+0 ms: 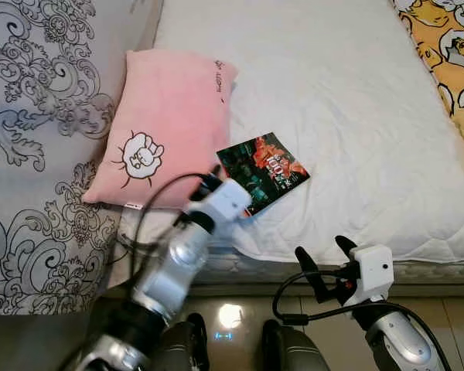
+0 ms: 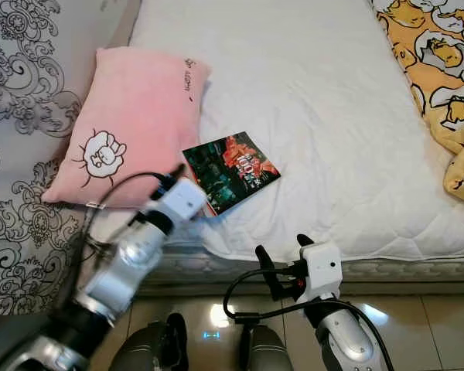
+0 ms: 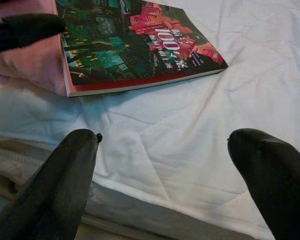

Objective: Clean up the room

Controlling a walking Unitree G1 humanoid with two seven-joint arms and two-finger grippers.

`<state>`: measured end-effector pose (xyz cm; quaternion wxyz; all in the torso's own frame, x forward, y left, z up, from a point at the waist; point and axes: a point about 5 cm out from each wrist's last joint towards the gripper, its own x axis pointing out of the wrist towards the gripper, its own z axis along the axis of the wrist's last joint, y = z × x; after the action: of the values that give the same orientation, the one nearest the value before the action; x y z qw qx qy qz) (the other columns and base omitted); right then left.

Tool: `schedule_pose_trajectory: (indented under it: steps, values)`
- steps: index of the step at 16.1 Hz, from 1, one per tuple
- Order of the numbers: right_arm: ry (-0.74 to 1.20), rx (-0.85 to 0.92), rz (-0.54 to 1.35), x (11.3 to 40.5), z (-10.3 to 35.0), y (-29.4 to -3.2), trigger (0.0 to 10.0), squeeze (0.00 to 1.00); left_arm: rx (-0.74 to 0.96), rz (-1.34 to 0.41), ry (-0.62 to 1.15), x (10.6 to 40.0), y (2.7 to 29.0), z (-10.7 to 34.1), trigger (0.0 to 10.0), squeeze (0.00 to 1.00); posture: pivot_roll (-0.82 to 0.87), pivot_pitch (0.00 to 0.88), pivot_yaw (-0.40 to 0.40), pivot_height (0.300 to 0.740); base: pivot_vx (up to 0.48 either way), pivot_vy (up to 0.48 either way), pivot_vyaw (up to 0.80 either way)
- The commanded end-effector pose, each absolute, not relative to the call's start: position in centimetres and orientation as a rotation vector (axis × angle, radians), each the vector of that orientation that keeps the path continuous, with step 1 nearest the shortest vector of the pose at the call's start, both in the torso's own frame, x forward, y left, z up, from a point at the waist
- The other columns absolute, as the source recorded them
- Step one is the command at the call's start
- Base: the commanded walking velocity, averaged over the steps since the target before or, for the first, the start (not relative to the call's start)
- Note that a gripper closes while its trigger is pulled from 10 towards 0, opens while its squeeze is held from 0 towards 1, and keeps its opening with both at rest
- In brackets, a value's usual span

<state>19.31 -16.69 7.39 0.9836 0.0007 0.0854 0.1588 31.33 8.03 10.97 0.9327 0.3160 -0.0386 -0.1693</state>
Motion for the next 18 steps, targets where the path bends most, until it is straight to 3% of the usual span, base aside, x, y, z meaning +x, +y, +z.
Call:
schedule_pose_trajectory:
  steps: [1, 11, 18]
  values:
    - [0.202, -0.001, 0.312, 19.0, 7.0, -17.0, 10.0, 0.0, 0.658, -0.356, -0.056, 31.6, 8.0, 10.7, 10.0, 0.0, -0.17, 0.252, 0.003, 0.74, 0.0, 0.0, 0.0]
    - [0.212, 0.0, 0.312, 18.8, 6.9, -16.9, 10.0, 0.0, 0.672, -0.478, -0.063, 32.8, 5.7, 10.9, 10.0, 0.0, -0.18, 0.268, 0.002, 0.74, 0.0, 0.0, 0.0]
    - [0.214, 0.03, 0.302, 18.9, 6.9, -16.9, 10.0, 0.0, 0.747, -0.474, -0.036, 32.5, 10.3, 10.6, 10.0, 0.0, -0.16, 0.272, 0.005, 0.74, 0.0, 0.0, 0.0]
